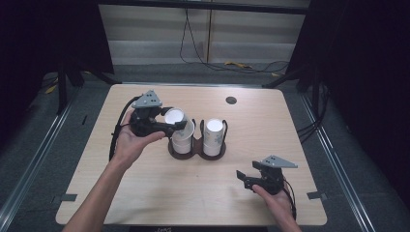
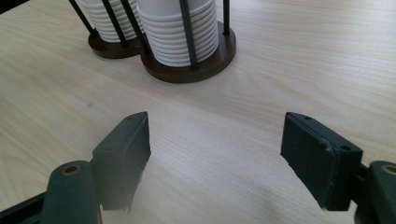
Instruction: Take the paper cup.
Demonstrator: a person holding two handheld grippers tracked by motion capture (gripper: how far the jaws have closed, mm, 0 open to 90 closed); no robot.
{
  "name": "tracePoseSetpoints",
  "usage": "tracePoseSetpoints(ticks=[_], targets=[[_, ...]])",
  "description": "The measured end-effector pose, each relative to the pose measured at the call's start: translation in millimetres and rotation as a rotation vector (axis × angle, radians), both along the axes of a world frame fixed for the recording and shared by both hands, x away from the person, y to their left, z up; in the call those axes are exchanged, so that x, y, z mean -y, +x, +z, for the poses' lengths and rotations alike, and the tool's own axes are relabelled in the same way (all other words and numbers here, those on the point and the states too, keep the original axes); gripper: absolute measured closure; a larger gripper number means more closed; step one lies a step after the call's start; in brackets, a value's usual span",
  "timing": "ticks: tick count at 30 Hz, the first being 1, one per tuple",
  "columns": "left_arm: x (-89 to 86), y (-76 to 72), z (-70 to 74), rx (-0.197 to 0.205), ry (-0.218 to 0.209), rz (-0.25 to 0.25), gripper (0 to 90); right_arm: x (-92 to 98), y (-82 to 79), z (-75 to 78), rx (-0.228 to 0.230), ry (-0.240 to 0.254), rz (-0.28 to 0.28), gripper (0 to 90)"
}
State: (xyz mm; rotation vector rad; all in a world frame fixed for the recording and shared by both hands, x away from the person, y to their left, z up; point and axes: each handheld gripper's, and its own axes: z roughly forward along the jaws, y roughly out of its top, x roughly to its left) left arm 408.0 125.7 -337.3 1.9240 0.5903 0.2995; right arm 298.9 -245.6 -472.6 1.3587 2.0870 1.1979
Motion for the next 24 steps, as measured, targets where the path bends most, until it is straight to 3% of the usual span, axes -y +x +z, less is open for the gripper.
tracePoseSetpoints(ticks=[3, 7, 14, 22, 24], targets=[[-2.5, -3.6, -8.0, -0.031, -0.066, -0.025, 35.8, -1.0, -0.1, 0.4, 0.002, 0.004, 0.011, 24.1], [-1.3, -6.5, -15.7, -0.035, -0.041, -0.045, 35.7, -2.3, -0.2, 1.0, 0.001, 0.008, 0.022, 24.0], [0.8, -12.6, -31.4, -0.069, -0.060, -0.067, 35.5, -2.8, 0.4, 11.6, 0.027, 0.028, 0.040, 24.0], [5.6, -20.1, -46.5, -0.083, -0.068, -0.085, 35.6, -21.6, 4.0, 24.7, 0.056, 0.019, 0.129, 22.7], [8.7, -21.9, -50.1, -0.084, -0.051, -0.093, 35.6, -27.1, 5.8, 27.1, 0.067, 0.029, 0.150, 21.3]])
